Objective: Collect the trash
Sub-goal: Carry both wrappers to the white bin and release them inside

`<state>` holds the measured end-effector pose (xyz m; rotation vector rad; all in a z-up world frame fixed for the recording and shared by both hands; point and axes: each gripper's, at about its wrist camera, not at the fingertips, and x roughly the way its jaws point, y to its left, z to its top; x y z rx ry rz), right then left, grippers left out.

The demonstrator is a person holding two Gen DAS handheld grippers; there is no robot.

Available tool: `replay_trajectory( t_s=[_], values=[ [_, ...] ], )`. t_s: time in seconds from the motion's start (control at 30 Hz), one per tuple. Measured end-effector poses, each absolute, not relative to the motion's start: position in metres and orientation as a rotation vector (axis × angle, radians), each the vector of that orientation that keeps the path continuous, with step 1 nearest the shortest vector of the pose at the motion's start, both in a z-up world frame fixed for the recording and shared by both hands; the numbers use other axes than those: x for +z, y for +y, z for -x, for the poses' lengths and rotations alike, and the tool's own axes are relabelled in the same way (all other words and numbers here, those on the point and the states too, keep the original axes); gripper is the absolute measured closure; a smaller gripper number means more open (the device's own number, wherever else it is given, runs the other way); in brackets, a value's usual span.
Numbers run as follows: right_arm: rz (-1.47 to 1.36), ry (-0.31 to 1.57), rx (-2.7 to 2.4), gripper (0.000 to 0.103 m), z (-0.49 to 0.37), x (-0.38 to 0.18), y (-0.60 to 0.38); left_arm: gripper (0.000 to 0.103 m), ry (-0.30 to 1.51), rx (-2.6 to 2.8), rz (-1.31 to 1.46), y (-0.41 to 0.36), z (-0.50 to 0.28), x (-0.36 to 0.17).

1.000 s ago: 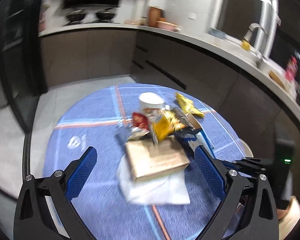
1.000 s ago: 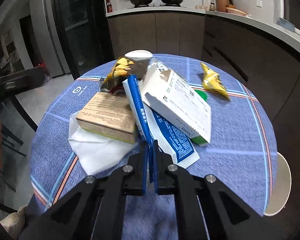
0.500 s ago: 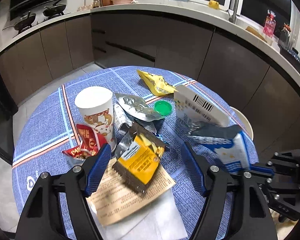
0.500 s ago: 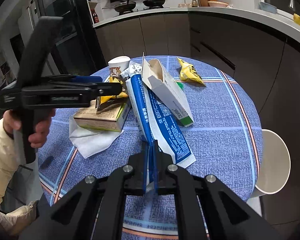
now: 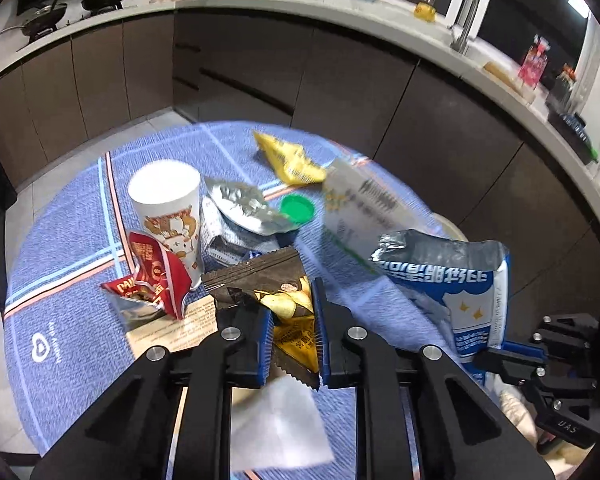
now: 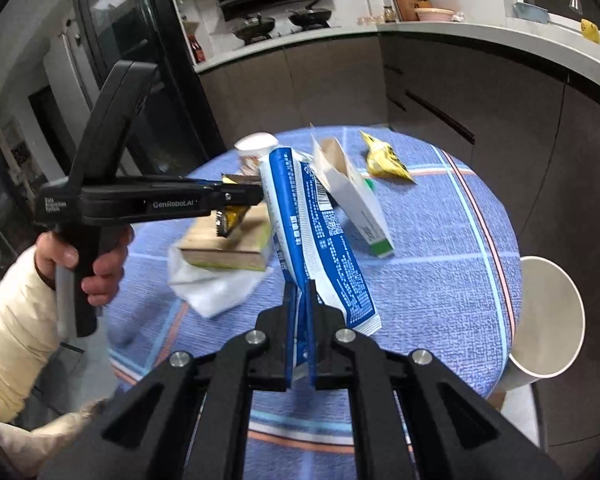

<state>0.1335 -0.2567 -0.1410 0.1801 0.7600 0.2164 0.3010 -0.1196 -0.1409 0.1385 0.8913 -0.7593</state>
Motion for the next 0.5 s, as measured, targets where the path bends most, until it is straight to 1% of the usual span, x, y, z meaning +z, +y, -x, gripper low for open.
replay_trajectory(
  t_s=[0.27,0.4,0.5],
  values=[
    [-0.221,0.625,0.251,0.097,-0.106,-0.092,-0.266,0.087,0.757,-0.81,-0.084,-0.099,-0.259,-0.072],
    [-0.225,0.575,0.184,0.096,-0.096,-0.076,-0.289,0.087,0.705,-0.889,-0.081,-0.116,-0.243,-0.041],
    [-0.244,0.558,0.11,0.096,-0.088,-0.074,-0.317,0.087,0.694,-0.947,-0.095,-0.142,-0.234,-0.032]
  ],
)
